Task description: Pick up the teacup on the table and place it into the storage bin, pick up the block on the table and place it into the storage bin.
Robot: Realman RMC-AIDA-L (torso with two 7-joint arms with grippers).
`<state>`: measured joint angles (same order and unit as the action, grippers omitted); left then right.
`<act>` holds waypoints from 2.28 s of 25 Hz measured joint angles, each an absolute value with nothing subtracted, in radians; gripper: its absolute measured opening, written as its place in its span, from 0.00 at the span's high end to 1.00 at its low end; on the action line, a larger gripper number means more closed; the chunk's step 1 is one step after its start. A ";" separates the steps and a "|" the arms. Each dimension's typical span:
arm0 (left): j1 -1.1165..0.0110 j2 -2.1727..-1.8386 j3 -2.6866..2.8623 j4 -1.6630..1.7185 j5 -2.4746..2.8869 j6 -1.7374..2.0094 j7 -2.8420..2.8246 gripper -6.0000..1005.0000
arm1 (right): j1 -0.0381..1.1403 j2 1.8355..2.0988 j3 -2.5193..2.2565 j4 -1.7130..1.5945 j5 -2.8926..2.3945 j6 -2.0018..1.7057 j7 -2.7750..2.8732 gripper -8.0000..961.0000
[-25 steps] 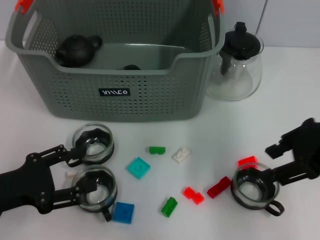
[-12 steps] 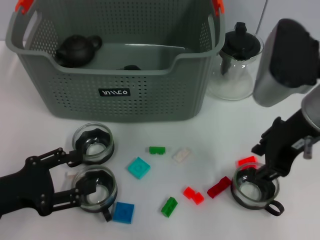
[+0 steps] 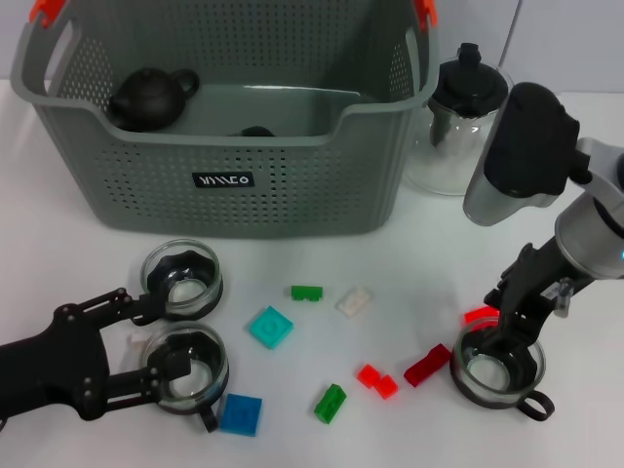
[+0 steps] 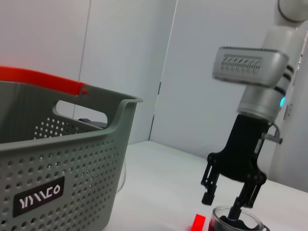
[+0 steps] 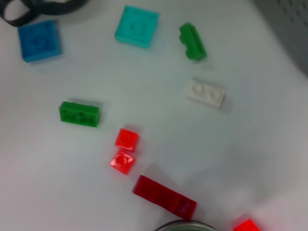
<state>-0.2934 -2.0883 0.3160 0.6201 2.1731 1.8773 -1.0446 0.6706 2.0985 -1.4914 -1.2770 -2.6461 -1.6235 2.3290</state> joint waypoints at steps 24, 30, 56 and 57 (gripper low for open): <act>-0.292 -2.089 0.316 0.620 2.174 1.874 -1.045 0.18 | 0.686 2.098 -1.473 -1.153 -2.693 -1.583 2.380 0.82; -0.290 -2.089 0.316 0.620 2.174 1.874 -1.045 0.18 | 0.681 2.096 -1.307 -1.254 -2.645 -1.683 2.374 0.92; -0.310 -2.095 0.310 0.607 2.174 1.867 -1.052 0.18 | 0.919 2.098 -1.193 -1.133 -2.140 -0.957 2.307 0.93; -0.310 -2.095 0.309 0.605 2.174 1.865 -1.052 0.18 | 0.970 2.098 -1.213 -1.063 -2.190 -0.897 2.329 0.93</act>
<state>-0.3098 -2.0953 0.3093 0.6048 2.1736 1.8650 -1.0523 0.9703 2.0978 -1.2128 -1.0632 -2.1897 -0.8974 2.3288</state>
